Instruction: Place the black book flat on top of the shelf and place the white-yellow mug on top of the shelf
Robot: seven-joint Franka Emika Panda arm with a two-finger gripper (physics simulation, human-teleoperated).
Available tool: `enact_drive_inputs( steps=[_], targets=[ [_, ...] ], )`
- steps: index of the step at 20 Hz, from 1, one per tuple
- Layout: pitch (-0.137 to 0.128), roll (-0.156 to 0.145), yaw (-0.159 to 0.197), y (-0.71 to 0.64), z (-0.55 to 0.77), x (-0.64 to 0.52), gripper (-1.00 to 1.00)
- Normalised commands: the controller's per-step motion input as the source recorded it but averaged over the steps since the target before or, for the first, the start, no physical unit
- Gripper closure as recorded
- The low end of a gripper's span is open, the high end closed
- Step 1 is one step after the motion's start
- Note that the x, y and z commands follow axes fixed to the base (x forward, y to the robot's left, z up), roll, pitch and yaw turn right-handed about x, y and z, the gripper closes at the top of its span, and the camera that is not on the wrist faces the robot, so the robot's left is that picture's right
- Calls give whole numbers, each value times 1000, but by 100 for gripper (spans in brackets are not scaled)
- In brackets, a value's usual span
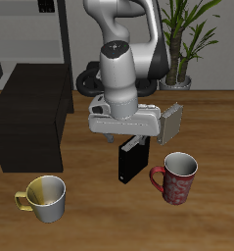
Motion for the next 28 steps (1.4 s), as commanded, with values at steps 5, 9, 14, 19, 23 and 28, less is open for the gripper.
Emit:
enact_drive_inputs(
  steps=[5, 9, 14, 19, 23, 28],
  targets=[
    [42, 13, 1, 99, -323, 41, -100],
    [34, 17, 10, 55, -201, -18, -100],
    [14, 3, 10, -25, -80, -5, 100],
    [-12, -16, 32, -102, 113, -14, 100],
    [-39, -47, 35, -284, 352, -51, 100],
    [-71, -61, 70, -394, 681, -221, 100]
  ],
)
